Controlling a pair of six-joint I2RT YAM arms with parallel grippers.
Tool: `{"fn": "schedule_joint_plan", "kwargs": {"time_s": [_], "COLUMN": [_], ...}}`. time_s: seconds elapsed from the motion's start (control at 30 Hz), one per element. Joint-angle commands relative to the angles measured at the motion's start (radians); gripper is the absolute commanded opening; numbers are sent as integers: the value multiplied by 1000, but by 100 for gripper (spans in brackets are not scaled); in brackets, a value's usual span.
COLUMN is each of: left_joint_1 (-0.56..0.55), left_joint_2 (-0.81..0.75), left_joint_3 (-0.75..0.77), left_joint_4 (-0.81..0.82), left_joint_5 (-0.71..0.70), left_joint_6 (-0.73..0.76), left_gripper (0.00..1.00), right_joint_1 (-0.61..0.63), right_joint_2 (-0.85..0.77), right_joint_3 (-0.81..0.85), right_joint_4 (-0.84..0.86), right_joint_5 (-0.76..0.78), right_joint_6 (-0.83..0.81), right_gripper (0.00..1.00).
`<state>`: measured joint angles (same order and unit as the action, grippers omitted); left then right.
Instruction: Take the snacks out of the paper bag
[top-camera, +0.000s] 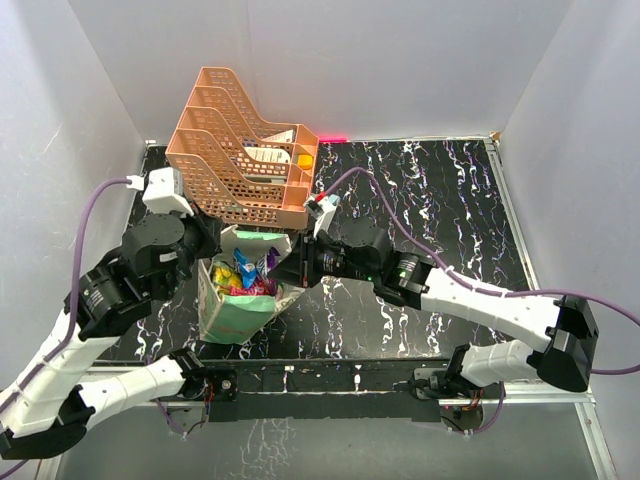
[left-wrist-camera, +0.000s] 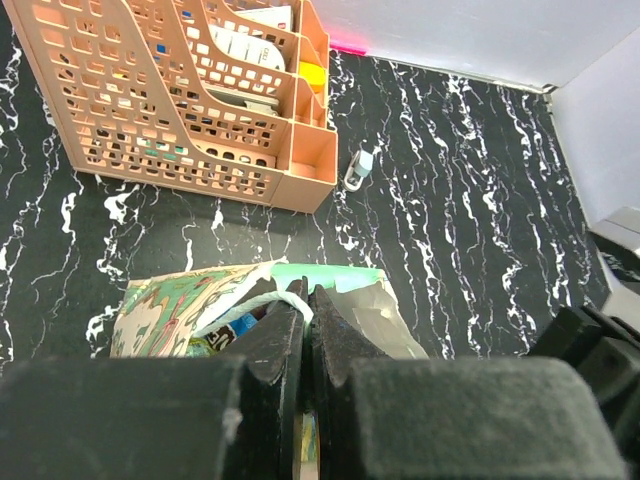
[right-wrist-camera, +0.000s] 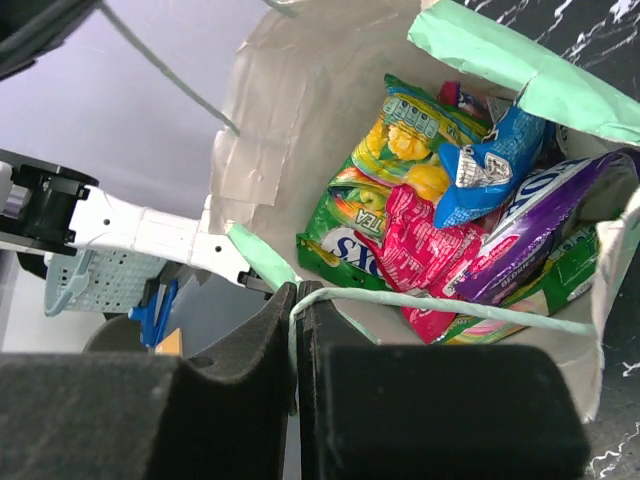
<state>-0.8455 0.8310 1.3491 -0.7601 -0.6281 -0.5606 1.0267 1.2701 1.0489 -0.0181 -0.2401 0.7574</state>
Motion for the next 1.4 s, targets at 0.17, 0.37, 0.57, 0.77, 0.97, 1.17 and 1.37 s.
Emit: {"fn": "schedule_joint_plan", "kwargs": {"time_s": [0.17, 0.37, 0.57, 0.77, 0.97, 1.17, 1.37], "left_joint_1": [-2, -1, -1, -1, -1, 0, -1], "left_joint_2": [77, 82, 88, 39, 47, 68, 19], "left_joint_3": [100, 102, 82, 21, -7, -1, -45], "left_joint_4": [103, 155, 155, 220, 221, 173, 170], "left_joint_5": [-140, -175, -112, -25, -98, -127, -83], "left_joint_6": [105, 155, 148, 185, 208, 206, 177], "left_gripper": [0, 0, 0, 0, 0, 0, 0], "right_joint_1": [13, 12, 12, 13, 13, 13, 12], "right_joint_2": [-51, -31, -67, -163, -227, -202, -122], "right_joint_3": [117, 212, 138, -88, -133, 1, 261], "right_joint_4": [122, 90, 34, -27, -30, -235, -607], "right_joint_5": [68, 104, 169, 162, 125, 273, 586], "right_joint_6": [-89, -146, -121, -6, 37, -52, -154], "right_gripper": [8, 8, 8, 8, 14, 19, 47]}}
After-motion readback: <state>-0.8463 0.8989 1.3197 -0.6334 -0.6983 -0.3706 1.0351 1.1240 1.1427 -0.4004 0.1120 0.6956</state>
